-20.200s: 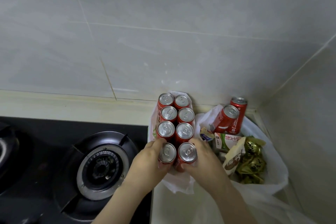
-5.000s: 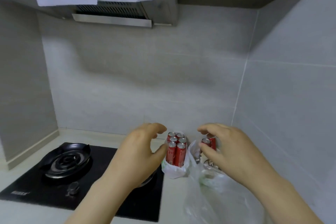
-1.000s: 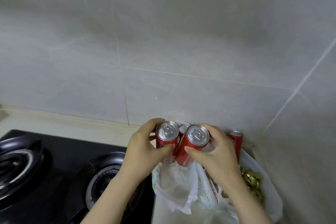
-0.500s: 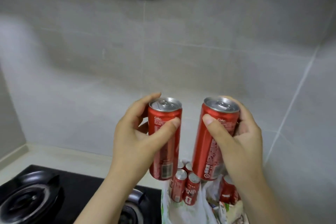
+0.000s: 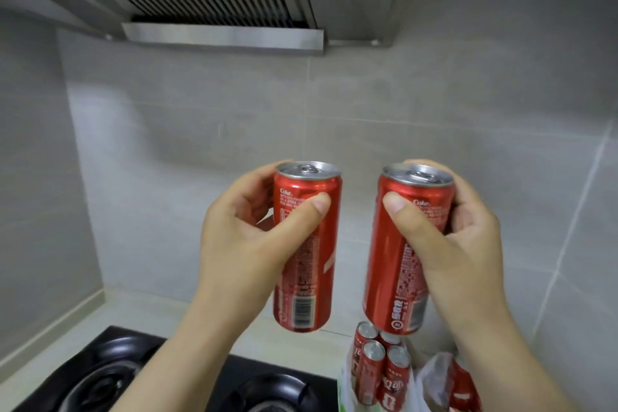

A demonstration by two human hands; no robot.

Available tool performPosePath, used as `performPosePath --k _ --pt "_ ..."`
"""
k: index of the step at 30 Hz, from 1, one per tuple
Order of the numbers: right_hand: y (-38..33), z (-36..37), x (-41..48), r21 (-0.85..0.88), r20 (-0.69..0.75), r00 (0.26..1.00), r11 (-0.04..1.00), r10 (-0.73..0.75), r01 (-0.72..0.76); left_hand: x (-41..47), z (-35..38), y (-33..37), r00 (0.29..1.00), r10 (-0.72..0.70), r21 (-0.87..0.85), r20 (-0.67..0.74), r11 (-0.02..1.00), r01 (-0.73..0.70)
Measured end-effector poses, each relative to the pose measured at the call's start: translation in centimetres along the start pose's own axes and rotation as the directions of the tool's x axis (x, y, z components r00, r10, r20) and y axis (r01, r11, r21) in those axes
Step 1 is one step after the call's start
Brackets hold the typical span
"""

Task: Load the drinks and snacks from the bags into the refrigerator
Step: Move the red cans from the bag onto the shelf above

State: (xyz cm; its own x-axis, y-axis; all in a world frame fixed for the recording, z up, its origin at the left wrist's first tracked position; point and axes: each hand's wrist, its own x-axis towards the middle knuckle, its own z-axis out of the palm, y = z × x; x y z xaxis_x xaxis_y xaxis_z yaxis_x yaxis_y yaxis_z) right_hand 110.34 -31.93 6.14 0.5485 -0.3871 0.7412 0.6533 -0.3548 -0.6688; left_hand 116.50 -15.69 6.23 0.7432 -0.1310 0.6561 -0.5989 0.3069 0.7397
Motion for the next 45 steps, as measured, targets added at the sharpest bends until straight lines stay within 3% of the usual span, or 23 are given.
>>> performPosePath --k 12,22,32,40,45 --pt "-1.0 0.1 -0.8 0.265 0.263 0.965 0.961 0.004 -0.077 -5.6 0.1 5.5 0.970 0.075 0.230 -0.231 0.973 -0.020" --pt "-3.7 4.9 -4.6 0.455 0.476 0.877 0.872 -0.067 -0.180 -11.6 -3.0 11.0 0.894 0.179 0.438 -0.411 0.899 0.021" --pt "-14.2 14.6 -12.1 0.614 0.615 0.750 0.744 -0.241 -0.264 -20.2 -10.5 22.2 0.747 0.375 0.603 -0.549 0.796 0.044" --pt "-25.6 21.4 -20.8 0.729 0.659 0.615 0.572 -0.433 -0.378 -29.3 -16.2 33.0 0.664 0.505 0.736 -0.552 0.669 0.103" --pt "-31.2 24.7 -26.7 0.732 0.682 0.548 0.461 -0.485 -0.502 -34.6 -18.1 38.3 0.573 0.574 0.769 -0.586 0.616 0.170"
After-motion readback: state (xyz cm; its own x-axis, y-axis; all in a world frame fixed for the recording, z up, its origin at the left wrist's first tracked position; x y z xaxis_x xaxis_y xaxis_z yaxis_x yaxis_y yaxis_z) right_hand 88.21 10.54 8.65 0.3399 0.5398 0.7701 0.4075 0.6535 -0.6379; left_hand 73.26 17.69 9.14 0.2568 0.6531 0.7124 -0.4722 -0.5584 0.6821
